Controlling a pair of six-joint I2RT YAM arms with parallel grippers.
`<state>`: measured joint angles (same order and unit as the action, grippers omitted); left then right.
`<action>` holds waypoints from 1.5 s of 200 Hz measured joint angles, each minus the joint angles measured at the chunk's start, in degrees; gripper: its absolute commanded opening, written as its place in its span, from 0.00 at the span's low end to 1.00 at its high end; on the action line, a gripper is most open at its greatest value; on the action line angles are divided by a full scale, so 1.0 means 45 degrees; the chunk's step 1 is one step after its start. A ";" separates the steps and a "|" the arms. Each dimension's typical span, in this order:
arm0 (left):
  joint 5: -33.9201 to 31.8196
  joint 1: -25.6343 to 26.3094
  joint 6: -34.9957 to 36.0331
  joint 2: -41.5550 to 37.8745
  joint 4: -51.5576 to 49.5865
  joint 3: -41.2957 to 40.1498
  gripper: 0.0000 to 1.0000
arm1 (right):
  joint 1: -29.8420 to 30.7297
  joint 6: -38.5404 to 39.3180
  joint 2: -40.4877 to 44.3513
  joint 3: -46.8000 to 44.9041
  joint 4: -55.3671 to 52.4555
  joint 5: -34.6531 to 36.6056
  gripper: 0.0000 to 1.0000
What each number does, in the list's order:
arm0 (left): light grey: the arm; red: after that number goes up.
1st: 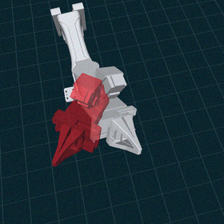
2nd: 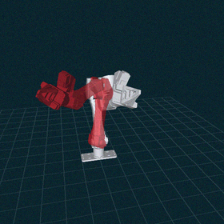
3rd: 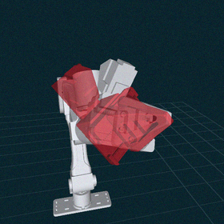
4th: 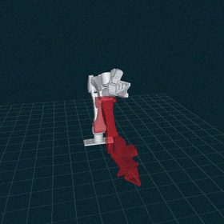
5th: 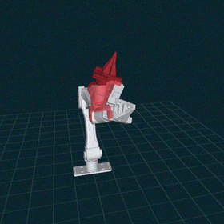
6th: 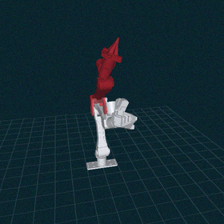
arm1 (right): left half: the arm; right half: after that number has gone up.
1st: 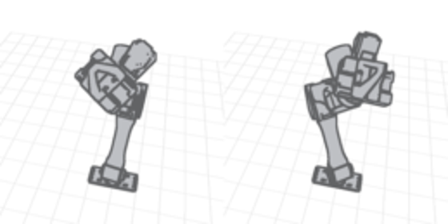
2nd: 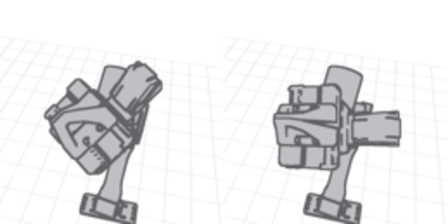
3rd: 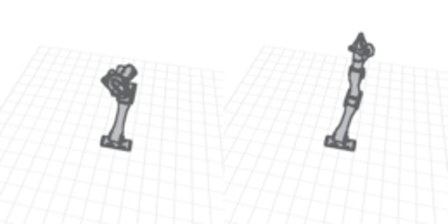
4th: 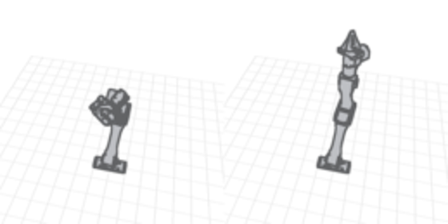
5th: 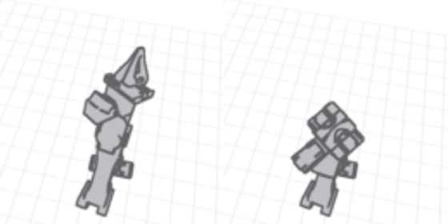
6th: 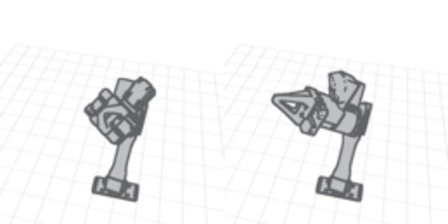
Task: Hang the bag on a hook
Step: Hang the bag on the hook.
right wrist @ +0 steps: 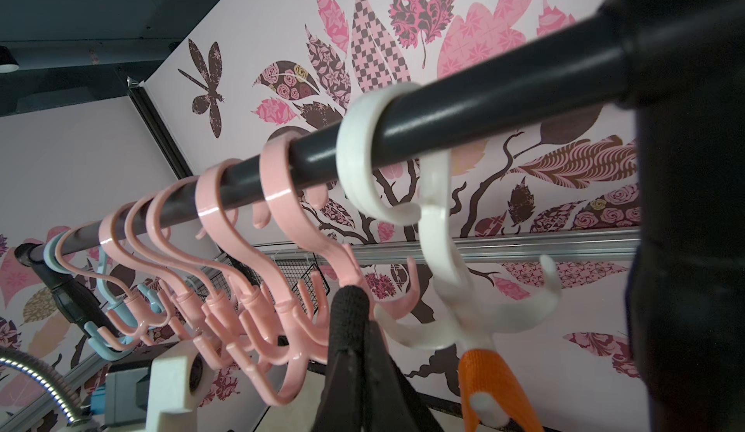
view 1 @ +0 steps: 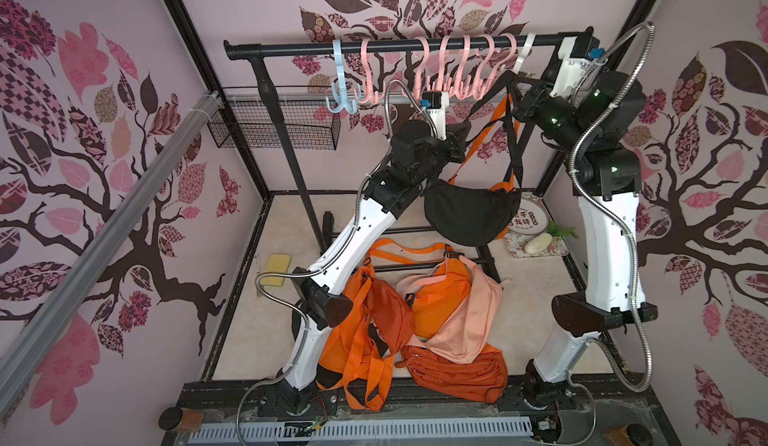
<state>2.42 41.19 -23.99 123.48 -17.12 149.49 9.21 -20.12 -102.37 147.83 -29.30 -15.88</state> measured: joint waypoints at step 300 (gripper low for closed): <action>-0.0185 -0.0554 0.0340 0.0384 -0.0675 0.0544 0.00 | -0.0117 -0.0724 -0.0199 -0.0243 -0.0651 -0.0573 0.00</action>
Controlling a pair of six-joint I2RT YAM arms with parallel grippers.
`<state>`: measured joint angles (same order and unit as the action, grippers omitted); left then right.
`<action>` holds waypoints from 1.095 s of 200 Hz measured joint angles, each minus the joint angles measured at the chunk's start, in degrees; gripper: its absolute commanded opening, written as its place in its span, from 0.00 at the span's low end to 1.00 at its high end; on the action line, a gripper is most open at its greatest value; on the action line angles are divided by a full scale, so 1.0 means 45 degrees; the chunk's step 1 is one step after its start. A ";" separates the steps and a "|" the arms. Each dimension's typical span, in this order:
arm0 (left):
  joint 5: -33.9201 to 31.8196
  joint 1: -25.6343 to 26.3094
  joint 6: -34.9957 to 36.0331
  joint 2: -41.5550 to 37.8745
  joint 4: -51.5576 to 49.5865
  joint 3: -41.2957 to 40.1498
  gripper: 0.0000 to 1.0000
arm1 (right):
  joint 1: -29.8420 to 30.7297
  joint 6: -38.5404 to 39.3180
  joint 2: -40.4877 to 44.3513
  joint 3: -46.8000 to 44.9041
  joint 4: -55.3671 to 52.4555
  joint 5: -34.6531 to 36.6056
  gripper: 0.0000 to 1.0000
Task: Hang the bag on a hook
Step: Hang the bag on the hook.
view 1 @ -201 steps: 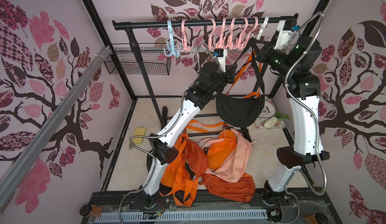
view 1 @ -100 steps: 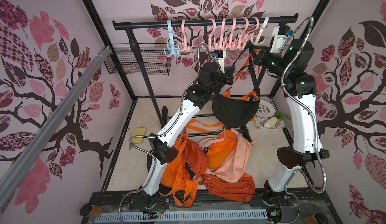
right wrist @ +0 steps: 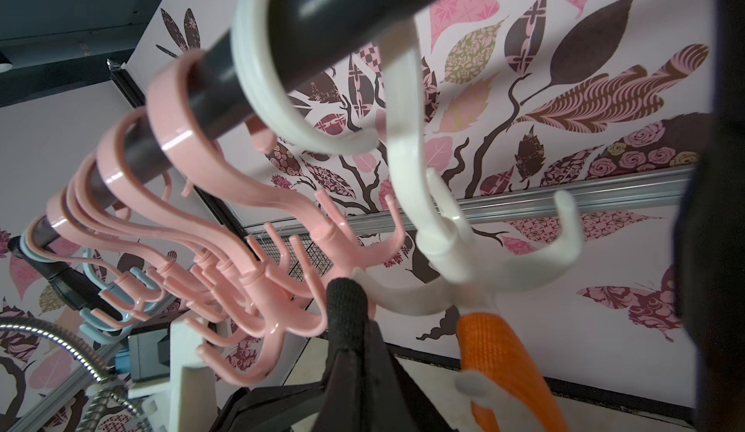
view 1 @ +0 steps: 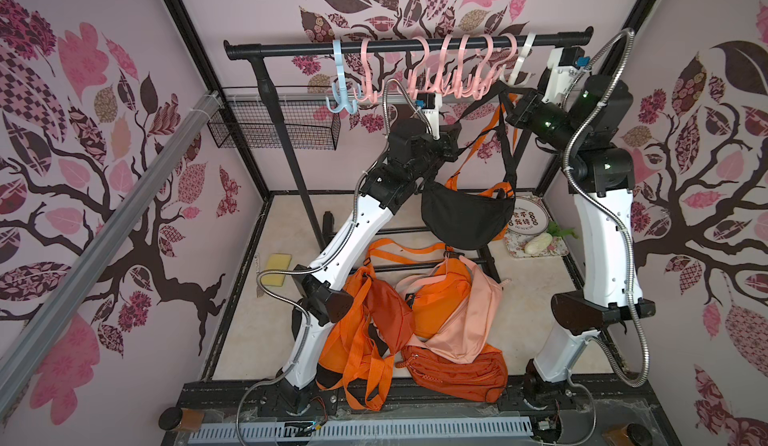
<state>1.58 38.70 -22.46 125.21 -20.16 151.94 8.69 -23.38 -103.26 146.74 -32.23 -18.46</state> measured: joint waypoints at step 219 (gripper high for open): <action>0.0481 -0.0233 -0.0005 0.0049 -0.0117 -0.0199 0.02 | -0.0034 -0.0627 -0.0330 -0.1919 0.1107 -0.1491 0.00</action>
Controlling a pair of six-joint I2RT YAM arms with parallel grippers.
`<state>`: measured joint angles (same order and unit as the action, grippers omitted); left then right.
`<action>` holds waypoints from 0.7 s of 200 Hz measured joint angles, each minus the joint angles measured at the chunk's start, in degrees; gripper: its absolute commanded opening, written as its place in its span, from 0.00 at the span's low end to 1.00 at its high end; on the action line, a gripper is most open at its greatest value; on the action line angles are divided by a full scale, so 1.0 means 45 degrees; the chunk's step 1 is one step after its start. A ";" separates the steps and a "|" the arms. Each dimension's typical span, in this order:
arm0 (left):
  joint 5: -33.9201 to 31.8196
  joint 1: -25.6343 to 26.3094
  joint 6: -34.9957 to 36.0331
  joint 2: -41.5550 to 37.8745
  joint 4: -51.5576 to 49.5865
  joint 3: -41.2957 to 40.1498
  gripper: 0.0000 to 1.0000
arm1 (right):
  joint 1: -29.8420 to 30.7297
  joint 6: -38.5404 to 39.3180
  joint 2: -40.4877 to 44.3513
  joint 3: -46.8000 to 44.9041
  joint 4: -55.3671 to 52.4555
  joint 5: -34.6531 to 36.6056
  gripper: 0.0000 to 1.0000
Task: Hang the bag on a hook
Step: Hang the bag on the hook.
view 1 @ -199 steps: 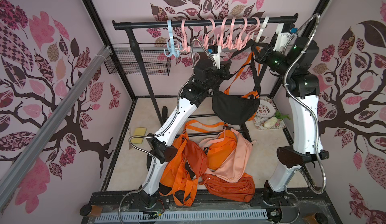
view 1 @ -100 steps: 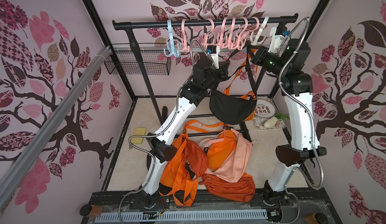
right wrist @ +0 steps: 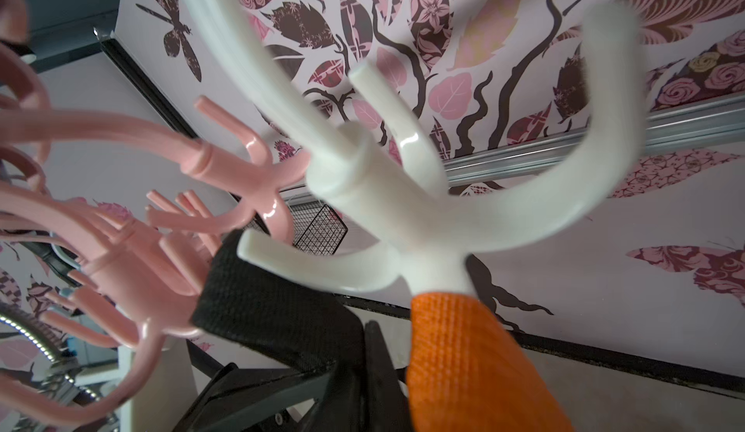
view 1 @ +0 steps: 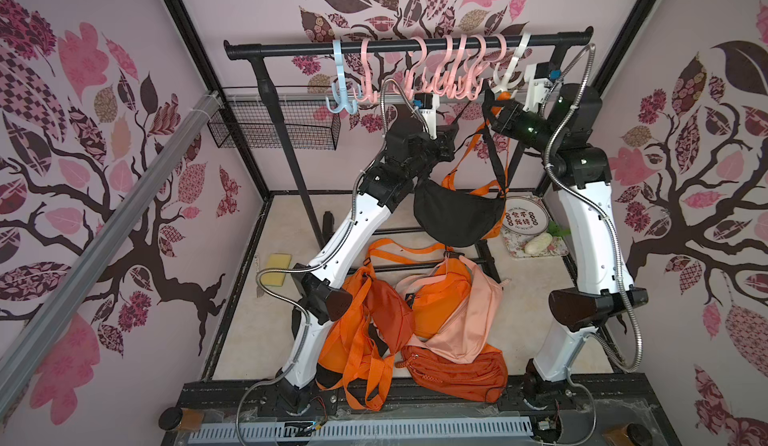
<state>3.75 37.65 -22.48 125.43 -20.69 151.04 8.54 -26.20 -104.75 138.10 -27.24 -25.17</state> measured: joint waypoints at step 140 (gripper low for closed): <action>-0.0141 -0.0039 0.0058 0.0000 -0.0121 0.0083 0.00 | -0.0010 -0.0573 -0.0364 0.2035 0.0364 -0.0092 0.00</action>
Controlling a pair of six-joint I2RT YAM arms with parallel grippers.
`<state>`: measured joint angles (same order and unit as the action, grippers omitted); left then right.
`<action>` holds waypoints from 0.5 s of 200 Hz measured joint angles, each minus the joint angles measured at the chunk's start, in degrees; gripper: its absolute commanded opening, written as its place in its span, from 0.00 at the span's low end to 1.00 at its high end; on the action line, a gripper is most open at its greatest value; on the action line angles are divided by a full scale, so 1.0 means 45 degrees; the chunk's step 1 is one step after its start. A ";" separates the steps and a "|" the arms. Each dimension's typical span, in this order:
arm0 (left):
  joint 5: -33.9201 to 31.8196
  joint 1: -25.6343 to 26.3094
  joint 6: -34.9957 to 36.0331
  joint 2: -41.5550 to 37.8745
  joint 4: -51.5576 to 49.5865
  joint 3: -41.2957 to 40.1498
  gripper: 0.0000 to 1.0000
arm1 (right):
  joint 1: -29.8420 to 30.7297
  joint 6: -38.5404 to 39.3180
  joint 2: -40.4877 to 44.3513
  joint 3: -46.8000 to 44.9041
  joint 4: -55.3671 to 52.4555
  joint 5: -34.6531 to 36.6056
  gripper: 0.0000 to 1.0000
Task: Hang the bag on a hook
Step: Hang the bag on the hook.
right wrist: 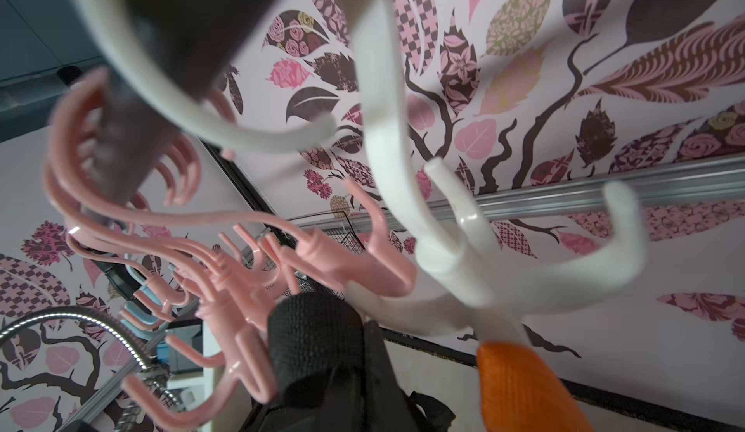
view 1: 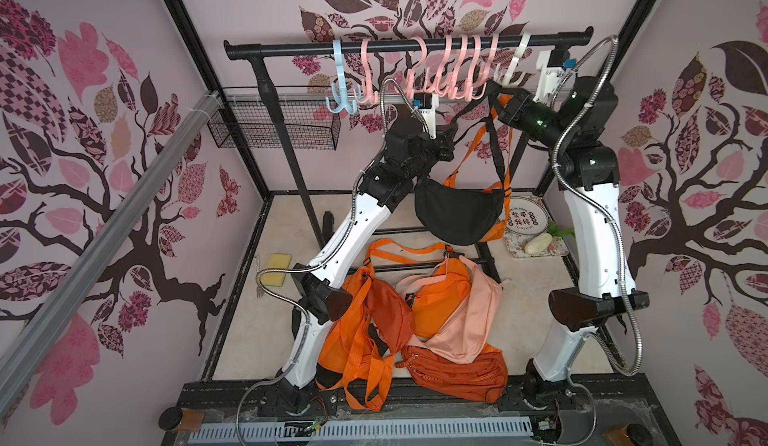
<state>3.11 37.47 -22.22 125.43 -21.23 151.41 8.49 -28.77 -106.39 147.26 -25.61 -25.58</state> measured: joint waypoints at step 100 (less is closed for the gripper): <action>0.0262 -0.0257 -0.0092 0.0000 -0.0359 0.0087 0.00 | 0.0000 -0.0257 -0.0311 -0.0719 -0.0092 -0.0379 0.00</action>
<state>4.29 36.32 -22.63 125.43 -22.85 151.81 8.49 -29.93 -107.79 144.03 -26.02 -27.29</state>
